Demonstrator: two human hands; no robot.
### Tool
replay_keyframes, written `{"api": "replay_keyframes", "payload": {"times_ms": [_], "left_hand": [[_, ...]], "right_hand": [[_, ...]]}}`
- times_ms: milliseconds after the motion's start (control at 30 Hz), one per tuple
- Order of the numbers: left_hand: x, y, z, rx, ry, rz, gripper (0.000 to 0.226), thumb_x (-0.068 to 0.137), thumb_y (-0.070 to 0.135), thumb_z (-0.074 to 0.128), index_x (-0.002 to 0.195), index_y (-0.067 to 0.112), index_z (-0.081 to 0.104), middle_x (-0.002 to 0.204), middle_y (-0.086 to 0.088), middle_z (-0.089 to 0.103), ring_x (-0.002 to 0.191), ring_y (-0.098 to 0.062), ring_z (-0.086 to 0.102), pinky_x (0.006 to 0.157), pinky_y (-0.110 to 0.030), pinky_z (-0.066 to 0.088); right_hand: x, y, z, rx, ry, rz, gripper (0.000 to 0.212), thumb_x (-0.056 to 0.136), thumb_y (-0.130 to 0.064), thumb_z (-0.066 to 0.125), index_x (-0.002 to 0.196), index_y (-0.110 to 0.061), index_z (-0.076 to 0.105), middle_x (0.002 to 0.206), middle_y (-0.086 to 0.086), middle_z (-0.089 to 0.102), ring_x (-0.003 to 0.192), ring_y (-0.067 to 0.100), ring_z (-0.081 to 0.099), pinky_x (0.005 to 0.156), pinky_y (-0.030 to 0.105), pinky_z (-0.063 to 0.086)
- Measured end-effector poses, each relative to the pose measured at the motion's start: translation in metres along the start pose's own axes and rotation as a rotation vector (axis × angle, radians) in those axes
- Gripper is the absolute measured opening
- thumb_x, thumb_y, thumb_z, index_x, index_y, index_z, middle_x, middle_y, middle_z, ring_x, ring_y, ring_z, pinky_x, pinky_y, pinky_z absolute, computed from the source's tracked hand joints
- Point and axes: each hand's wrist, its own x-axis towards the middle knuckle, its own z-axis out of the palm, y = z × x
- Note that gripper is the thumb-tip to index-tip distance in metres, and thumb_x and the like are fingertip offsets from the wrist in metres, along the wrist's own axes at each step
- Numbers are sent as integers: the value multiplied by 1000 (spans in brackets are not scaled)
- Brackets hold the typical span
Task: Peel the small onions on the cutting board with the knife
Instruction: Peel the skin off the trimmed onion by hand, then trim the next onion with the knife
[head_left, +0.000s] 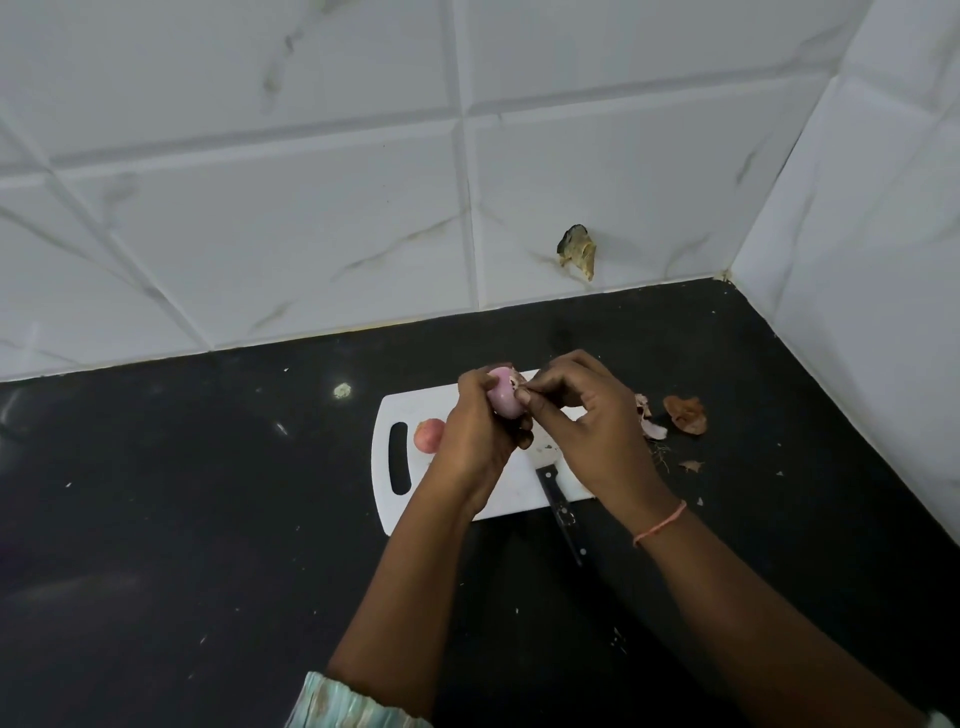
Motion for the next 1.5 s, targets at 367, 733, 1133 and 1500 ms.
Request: {"api": "replay_keyframes", "payload": {"times_ms": [367, 733, 1133, 1500], "left_hand": [[-12, -3, -1, -26, -4, -51, 25, 97, 20, 31, 98, 7, 53, 90, -17, 52, 57, -16, 42, 56, -29, 35], [-10, -2, -45, -305, 210, -82, 33, 100, 32, 42, 110, 9, 62, 96, -16, 66, 63, -20, 57, 59, -26, 48], [0, -26, -43, -262, 116, -150, 38, 105, 38, 29, 112, 13, 57, 106, -20, 71, 50, -15, 43, 46, -23, 37], [29, -57, -39, -101, 8, -222, 56, 105, 55, 25, 110, 10, 58, 75, -11, 63, 49, -13, 39, 44, -22, 33]], "right_hand": [[2, 1, -2, -231, -200, -59, 12, 95, -24, 55, 95, -12, 59, 96, -5, 55, 86, 9, 56, 73, 24, 50], [-56, 40, 5, -567, -275, 385, 36, 90, -39, 64, 117, -20, 48, 105, 0, 59, 94, 20, 61, 76, 39, 53], [-61, 53, -1, -75, -42, 757, 23, 98, -21, 45, 118, -15, 57, 92, 6, 56, 70, 17, 54, 52, 24, 37], [-59, 44, -1, 176, -95, 704, 30, 102, -37, 45, 97, -8, 55, 60, 7, 50, 39, 11, 42, 37, 21, 33]]}}
